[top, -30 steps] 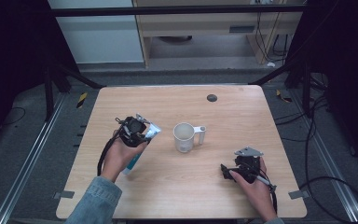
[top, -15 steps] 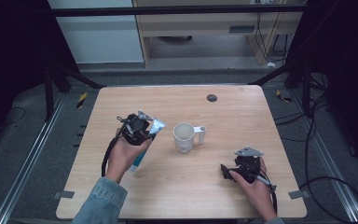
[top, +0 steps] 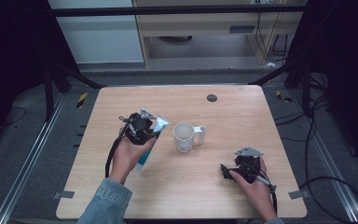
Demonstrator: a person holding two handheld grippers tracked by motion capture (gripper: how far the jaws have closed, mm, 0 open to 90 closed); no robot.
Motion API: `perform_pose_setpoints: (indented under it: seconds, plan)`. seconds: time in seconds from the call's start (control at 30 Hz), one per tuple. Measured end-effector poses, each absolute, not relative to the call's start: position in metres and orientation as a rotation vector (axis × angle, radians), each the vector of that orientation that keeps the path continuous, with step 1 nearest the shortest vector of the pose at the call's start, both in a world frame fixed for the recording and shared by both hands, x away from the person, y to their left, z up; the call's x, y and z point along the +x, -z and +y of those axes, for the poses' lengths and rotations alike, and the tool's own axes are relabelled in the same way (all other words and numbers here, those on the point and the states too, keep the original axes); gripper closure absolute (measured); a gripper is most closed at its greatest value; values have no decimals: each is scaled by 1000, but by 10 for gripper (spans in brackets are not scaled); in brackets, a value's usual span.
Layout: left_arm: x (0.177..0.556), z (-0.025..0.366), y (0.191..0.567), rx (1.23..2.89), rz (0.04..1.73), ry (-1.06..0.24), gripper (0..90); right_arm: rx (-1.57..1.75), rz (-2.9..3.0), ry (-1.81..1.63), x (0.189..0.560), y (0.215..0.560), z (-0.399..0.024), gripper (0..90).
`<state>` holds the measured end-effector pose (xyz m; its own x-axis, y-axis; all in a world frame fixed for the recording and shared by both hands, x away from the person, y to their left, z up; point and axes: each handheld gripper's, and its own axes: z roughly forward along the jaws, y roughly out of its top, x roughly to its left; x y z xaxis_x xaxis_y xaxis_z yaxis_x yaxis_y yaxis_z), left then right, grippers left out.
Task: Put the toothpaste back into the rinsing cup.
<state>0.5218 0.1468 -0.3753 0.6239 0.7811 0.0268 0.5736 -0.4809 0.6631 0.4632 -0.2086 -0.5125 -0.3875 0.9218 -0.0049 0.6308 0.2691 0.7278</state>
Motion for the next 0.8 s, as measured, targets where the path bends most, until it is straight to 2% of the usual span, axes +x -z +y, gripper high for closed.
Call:
perform_pose_setpoints:
  seconds: [0.8]
  plan:
    - [514,133,356,2174,1011,-453,774,1411,2114,-912,463,512,-207,17]
